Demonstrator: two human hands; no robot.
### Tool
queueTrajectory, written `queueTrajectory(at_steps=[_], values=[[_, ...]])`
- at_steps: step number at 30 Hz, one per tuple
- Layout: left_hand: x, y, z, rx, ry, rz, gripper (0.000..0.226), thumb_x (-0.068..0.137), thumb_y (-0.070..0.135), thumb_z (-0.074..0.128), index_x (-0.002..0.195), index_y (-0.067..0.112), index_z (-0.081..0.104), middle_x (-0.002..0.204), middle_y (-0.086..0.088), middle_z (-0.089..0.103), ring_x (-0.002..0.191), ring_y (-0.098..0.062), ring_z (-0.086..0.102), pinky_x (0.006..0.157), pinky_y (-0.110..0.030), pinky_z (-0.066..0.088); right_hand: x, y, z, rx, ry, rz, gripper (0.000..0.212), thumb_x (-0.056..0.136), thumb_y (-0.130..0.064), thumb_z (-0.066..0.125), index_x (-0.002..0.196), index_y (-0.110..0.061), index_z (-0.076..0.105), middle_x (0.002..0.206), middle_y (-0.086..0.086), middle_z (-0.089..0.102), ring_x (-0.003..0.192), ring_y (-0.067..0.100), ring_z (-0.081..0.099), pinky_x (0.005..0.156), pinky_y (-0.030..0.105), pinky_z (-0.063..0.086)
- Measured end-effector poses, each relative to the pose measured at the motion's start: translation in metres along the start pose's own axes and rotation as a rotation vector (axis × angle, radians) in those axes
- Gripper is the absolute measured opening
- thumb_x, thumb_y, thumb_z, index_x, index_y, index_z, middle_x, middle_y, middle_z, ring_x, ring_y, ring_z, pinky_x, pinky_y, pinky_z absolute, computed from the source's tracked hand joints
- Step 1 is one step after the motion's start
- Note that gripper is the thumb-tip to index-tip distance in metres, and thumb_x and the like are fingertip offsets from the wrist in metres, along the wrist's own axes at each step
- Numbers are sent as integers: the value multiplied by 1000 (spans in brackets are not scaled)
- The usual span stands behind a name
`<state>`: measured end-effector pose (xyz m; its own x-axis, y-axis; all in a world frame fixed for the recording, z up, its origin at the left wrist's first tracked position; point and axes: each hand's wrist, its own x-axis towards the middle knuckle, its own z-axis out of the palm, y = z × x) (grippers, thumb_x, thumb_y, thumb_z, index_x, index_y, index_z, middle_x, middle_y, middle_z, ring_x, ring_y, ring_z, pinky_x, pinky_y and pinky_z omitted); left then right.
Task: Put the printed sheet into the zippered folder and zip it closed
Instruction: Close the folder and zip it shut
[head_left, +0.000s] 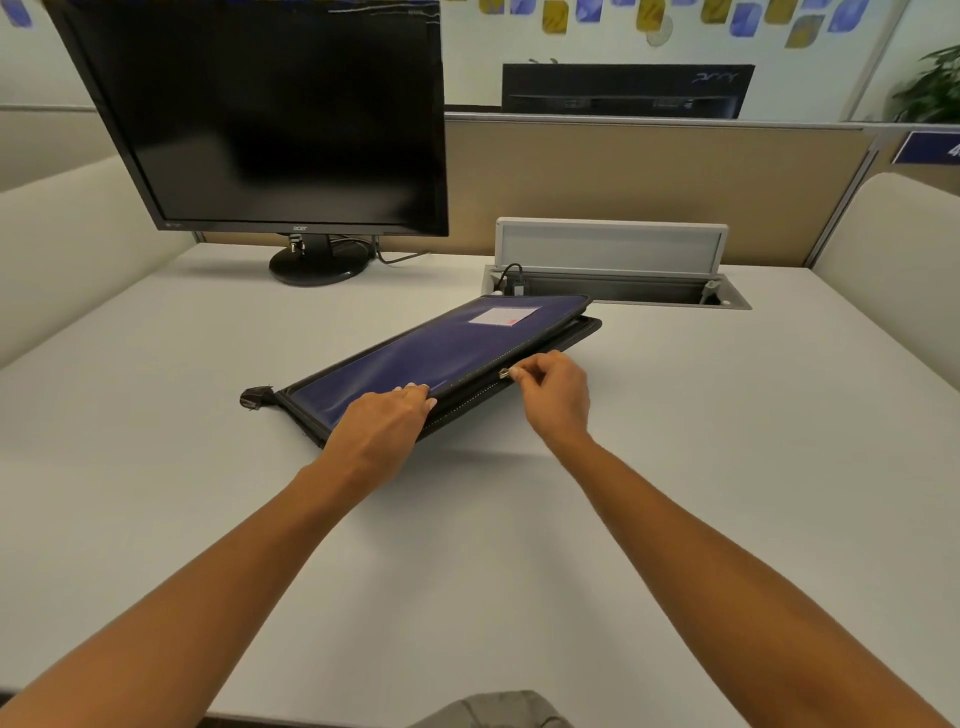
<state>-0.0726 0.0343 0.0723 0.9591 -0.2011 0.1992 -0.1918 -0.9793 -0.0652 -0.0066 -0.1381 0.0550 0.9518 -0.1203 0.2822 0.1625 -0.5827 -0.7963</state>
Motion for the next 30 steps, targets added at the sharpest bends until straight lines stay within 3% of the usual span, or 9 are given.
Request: queueTrajectory(at_steps=[3, 7, 12, 14, 16, 20, 30], values=[[-8, -6, 4, -42, 9, 2, 43, 100, 26, 25, 136, 5, 38, 137, -11, 50, 119, -25, 54, 93, -32, 46, 16, 11, -13, -36, 34, 39, 14, 86, -19, 60, 89, -9, 69, 97, 11, 66, 88, 26, 60, 72, 33, 45], [-15, -12, 5, -60, -8, 20, 43, 99, 25, 31, 134, 2, 41, 135, -15, 51, 119, -29, 55, 93, -34, 47, 21, 16, -14, -34, 47, 51, 14, 86, -18, 61, 91, -8, 69, 98, 12, 67, 85, 24, 59, 70, 28, 42], [-23, -19, 11, -101, -23, 20, 42, 97, 23, 39, 132, 0, 44, 134, -18, 52, 120, -31, 53, 96, -38, 46, 17, 18, -13, 85, -51, 104, 16, 86, -16, 61, 95, -6, 68, 94, 13, 68, 83, 22, 60, 81, 33, 51], [-27, -19, 13, -123, -8, 15, 41, 95, 23, 45, 128, 0, 49, 129, -18, 56, 116, -32, 57, 93, -40, 49, 15, 21, -15, 175, -117, 158, 14, 85, -15, 61, 93, -6, 69, 90, 12, 67, 78, 20, 57, 80, 35, 54], [-28, -17, 13, -132, 19, 10, 40, 91, 26, 52, 122, 0, 55, 120, -17, 63, 103, -33, 64, 81, -40, 54, 13, 23, -16, 241, -156, 207, 15, 85, -15, 61, 95, -6, 68, 91, 11, 65, 77, 18, 56, 71, 27, 54], [-16, -10, 11, -73, 26, -27, 43, 95, 38, 41, 128, 12, 48, 127, -4, 59, 106, -20, 62, 75, -30, 53, 6, 23, -14, 287, -203, 217, 15, 85, -14, 61, 95, -5, 67, 88, 6, 63, 72, 12, 57, 59, 12, 47], [23, 23, 19, 41, -35, 3, 44, 98, 39, 28, 130, 12, 41, 129, -5, 56, 109, -21, 58, 70, -32, 50, -13, 22, -6, 286, -234, 174, 14, 85, -15, 61, 94, -6, 68, 87, 5, 64, 75, 13, 59, 58, 12, 48]])
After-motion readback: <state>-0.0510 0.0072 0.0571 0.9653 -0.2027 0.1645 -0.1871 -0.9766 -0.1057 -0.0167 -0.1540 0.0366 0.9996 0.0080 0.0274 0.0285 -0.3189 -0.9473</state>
